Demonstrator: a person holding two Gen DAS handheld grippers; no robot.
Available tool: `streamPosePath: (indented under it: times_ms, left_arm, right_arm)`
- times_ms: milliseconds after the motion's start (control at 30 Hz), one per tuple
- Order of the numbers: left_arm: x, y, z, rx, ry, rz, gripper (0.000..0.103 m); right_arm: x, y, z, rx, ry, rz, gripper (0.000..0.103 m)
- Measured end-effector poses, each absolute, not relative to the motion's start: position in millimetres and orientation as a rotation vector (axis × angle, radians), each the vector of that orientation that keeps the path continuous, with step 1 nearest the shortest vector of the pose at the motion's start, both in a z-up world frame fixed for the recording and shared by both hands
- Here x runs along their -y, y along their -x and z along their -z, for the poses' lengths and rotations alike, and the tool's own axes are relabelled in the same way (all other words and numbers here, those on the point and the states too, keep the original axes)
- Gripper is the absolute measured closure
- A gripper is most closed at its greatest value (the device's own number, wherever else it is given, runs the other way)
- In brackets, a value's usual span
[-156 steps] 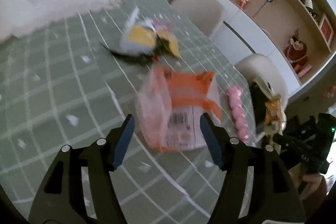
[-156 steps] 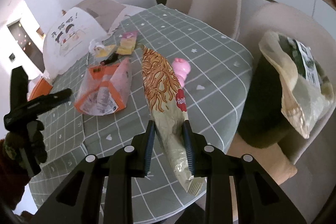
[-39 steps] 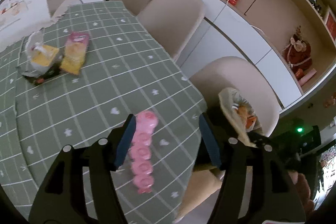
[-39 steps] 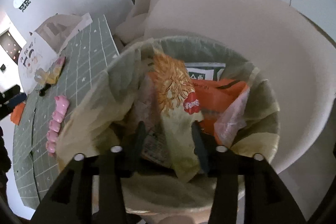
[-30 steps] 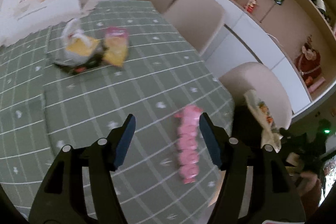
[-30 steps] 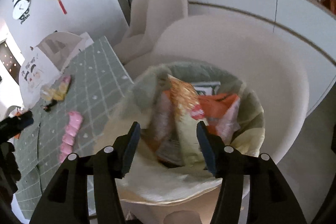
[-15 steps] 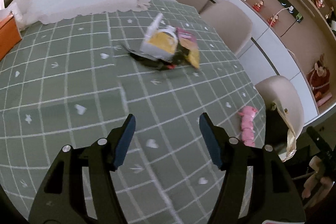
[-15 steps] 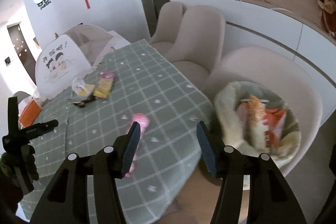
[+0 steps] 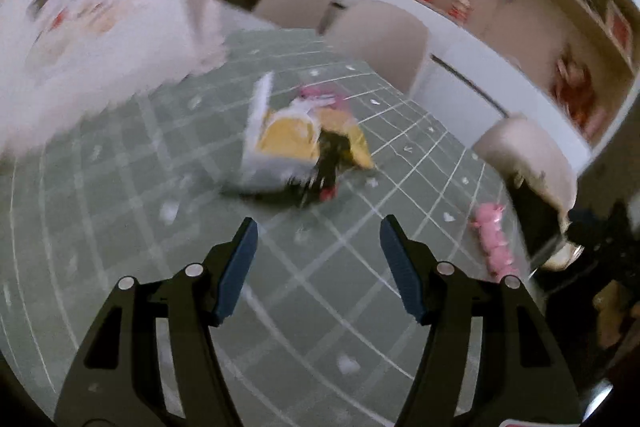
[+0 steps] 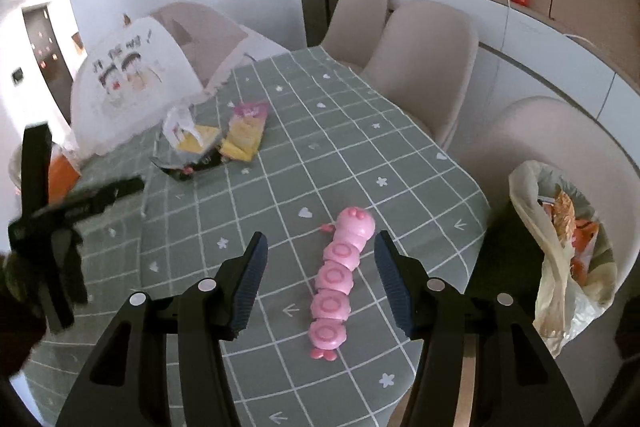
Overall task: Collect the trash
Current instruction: 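Move both open tools back over the remaining items on the table, then grasp the pink chip bag with the right tool while the left tool grasps the black wrapper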
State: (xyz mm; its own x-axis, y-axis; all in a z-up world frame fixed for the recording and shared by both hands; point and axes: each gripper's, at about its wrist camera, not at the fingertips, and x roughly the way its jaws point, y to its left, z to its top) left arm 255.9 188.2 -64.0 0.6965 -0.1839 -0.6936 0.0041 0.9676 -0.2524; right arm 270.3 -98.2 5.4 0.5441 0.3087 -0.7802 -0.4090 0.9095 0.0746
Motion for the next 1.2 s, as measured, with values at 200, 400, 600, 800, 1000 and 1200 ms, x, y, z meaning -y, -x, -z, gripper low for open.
streamPosePath:
  times_ms: [200, 400, 600, 800, 1000, 1200]
  left_arm:
    - [-169, -311, 89, -0.863, 0.017, 0.154, 0.043]
    - [-174, -320, 102, -0.931, 0.096, 0.117, 0.066]
    - [-182, -285, 91, -0.943, 0.256, 0.068, 0.069]
    - [-182, -241, 90, -0.945, 0.434, 0.030, 0.047]
    - [-185, -205, 83, -0.933, 0.470, -0.011, 0.042]
    - [-199, -169, 75, -0.912, 0.469, -0.045, 0.042]
  right_arm:
    - [104, -285, 9, -0.947, 0.128, -0.421, 0.050]
    - [109, -307, 23, -0.977, 0.132, -0.397, 0.050]
    - [73, -342, 37, -0.995, 0.115, -0.511, 0.050]
    - [3, -394, 52, -0.977, 0.043, -0.640, 0.050]
    - [-62, -451, 85, -1.016, 0.066, -0.652, 0.066]
    - [-82, -475, 106, -1.037, 0.040, -0.644, 0.068]
